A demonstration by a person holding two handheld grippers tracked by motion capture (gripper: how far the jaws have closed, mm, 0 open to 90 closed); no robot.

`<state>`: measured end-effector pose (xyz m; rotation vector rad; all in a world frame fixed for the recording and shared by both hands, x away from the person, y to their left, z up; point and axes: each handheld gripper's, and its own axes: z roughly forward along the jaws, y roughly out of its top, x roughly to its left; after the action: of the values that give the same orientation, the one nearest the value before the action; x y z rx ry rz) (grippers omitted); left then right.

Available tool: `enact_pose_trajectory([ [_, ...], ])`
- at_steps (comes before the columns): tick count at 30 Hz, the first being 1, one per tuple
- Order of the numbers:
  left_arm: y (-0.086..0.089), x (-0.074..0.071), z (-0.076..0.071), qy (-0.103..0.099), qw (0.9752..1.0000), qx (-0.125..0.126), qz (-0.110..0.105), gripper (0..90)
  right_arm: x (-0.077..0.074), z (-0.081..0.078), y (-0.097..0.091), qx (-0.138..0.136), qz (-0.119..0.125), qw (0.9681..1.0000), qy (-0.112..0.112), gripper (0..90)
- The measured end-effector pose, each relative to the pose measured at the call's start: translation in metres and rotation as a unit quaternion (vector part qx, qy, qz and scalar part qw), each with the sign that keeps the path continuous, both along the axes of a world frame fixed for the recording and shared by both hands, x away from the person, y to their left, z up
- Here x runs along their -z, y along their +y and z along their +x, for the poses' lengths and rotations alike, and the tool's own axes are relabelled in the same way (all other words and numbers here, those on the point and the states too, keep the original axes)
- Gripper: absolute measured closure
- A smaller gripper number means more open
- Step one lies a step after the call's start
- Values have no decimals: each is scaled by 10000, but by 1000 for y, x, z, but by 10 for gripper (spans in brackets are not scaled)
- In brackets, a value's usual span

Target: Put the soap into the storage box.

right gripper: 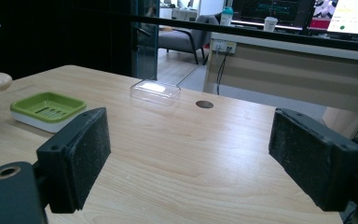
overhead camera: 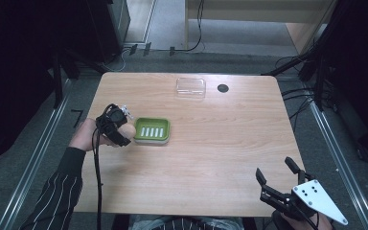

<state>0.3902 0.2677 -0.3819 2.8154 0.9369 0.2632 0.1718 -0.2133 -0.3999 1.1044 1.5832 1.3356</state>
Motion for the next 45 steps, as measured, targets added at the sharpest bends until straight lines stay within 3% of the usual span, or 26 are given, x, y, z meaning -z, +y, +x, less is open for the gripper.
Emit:
enact_pose_trajectory([
  [25,-14,-4,15,-81,9989,453,-23,334,2,1,-4,60,22,10000,59,132],
  [45,-21,-5,22,-205,9963,830,-29,335,0,-2,-2,59,-31,10000,30,132],
])
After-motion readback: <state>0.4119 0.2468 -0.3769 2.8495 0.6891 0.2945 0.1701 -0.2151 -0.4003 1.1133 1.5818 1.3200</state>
